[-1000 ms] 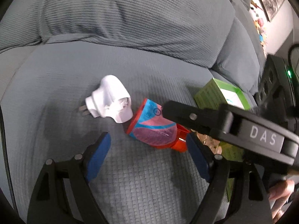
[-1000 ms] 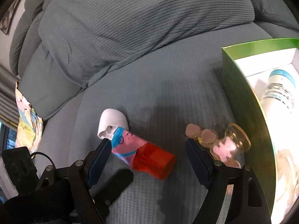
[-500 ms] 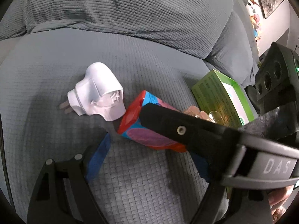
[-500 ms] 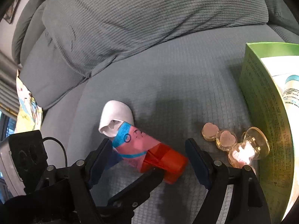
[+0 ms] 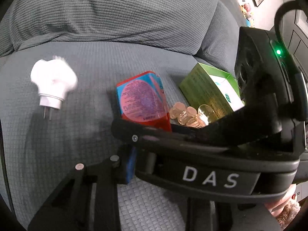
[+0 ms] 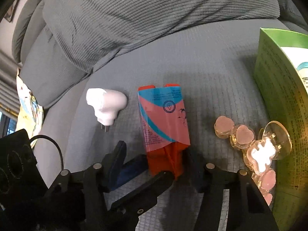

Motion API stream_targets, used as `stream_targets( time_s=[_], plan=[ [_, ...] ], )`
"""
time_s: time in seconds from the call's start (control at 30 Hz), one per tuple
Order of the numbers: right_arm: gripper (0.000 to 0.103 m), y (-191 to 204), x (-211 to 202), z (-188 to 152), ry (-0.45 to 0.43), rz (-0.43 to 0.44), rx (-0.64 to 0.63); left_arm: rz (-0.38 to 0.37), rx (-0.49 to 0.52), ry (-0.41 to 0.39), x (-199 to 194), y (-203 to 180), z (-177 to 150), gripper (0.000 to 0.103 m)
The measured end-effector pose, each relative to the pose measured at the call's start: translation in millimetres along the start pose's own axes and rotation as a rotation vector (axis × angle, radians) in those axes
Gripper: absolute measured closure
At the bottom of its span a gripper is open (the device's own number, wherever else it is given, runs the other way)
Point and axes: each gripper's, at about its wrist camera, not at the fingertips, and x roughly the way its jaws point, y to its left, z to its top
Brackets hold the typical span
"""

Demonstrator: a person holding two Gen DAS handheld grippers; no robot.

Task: Organize rigid objects
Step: 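Move the right tool to the pink-blue box with red cap and grasp it, then carry the pink-blue box into the green box and open the right tool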

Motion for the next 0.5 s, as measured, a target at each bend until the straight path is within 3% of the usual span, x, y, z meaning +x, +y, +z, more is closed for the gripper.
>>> stream_targets(
  time_s=[0.27,0.5],
  plan=[
    [0.047,-0.3,-6.2,-4.2,-0.031,0.007,0.002,0.027,0.043,-0.032,-7.0,-11.2,2.4,0.077],
    [0.047,8.6,-48.0,-9.7,-0.150,0.007,-0.025,0.002,0.130,-0.120,-29.4,-41.4,4.2,0.077]
  ],
)
